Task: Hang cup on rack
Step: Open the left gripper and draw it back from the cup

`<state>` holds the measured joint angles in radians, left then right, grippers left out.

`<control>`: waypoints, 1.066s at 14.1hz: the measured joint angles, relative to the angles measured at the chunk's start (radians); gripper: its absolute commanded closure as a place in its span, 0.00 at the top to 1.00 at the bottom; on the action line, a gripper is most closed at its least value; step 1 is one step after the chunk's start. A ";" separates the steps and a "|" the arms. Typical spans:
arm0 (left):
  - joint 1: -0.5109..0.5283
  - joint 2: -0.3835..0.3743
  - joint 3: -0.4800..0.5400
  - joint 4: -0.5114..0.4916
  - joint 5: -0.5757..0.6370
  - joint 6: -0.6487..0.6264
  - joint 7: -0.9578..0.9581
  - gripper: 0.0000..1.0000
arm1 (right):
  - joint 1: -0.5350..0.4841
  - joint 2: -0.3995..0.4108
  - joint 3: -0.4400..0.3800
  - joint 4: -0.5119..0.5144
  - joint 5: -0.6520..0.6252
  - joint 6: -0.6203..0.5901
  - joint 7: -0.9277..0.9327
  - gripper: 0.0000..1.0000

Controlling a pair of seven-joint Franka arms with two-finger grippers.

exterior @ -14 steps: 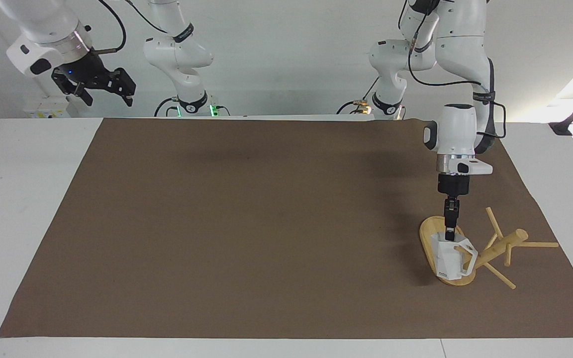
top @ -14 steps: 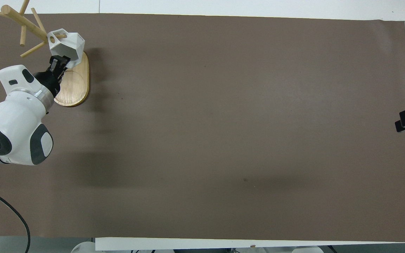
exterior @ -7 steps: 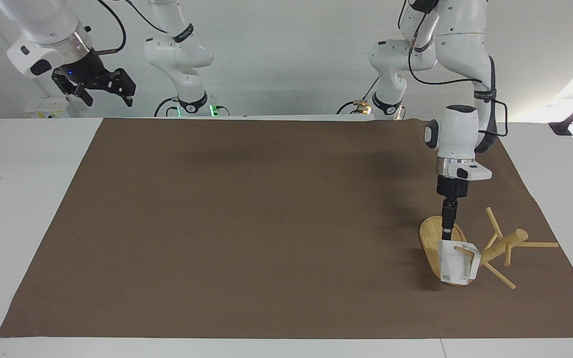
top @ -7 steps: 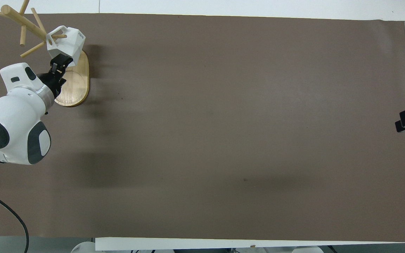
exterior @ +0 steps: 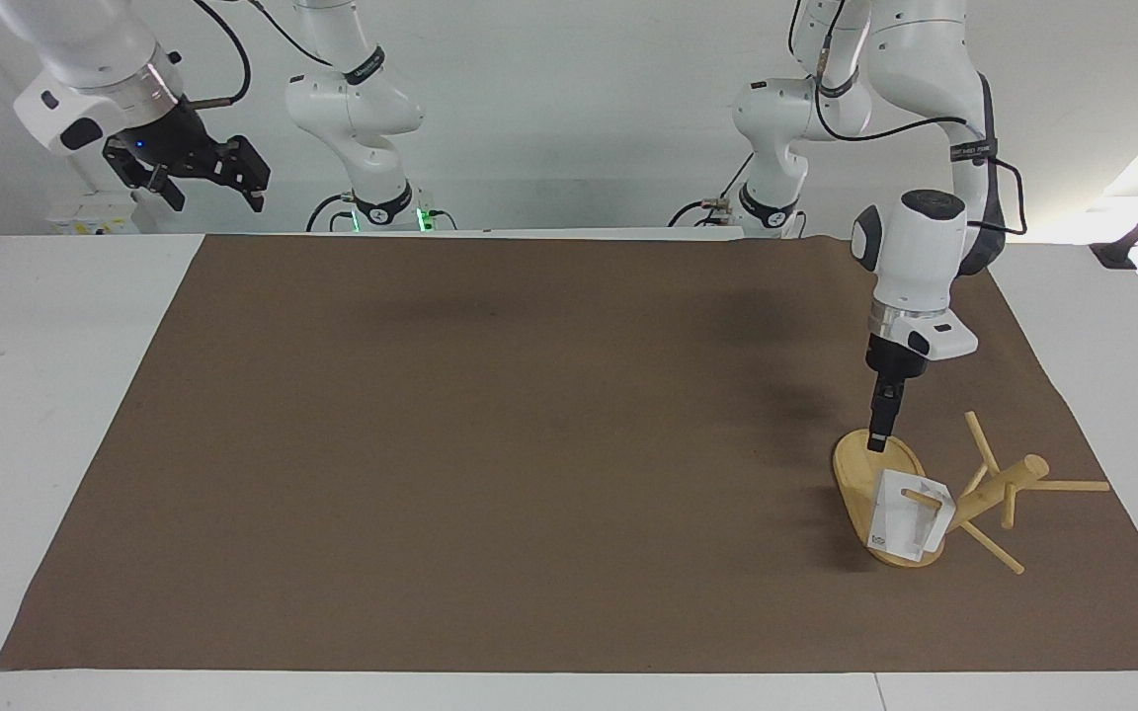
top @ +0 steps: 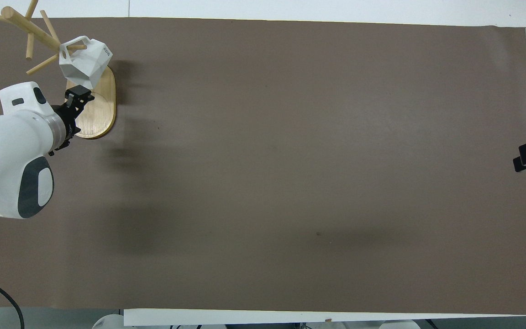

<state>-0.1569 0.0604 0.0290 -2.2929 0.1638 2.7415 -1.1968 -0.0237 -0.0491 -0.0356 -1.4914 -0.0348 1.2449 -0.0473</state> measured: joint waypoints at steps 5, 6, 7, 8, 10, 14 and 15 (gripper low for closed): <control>-0.048 -0.026 -0.005 0.157 -0.011 -0.431 0.007 0.99 | 0.000 0.000 0.000 0.000 0.000 0.000 0.000 1.00; -0.054 -0.028 -0.006 0.194 -0.015 -0.499 0.028 0.99 | 0.000 0.000 0.000 0.000 0.000 0.000 0.000 1.00; -0.057 -0.029 -0.006 0.228 -0.023 -0.559 0.060 0.99 | 0.000 0.000 0.000 0.000 0.000 0.000 0.000 1.00; -0.058 -0.030 -0.006 0.262 -0.039 -0.616 0.109 0.99 | 0.000 0.000 0.000 0.000 0.000 0.000 0.000 1.00; -0.057 -0.037 0.001 0.322 -0.074 -0.714 0.249 0.99 | 0.000 0.000 0.000 0.000 0.000 0.000 0.000 1.00; -0.035 -0.078 0.018 0.406 -0.124 -0.882 0.611 0.99 | 0.000 0.000 0.000 0.000 0.000 0.000 0.000 1.00; -0.017 -0.084 0.020 0.440 -0.136 -0.937 0.718 0.99 | 0.000 0.000 0.000 0.000 0.000 0.000 0.000 1.00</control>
<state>-0.1738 -0.0240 0.0489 -1.8529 0.0283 1.8049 -0.4785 -0.0237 -0.0491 -0.0356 -1.4915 -0.0348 1.2450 -0.0473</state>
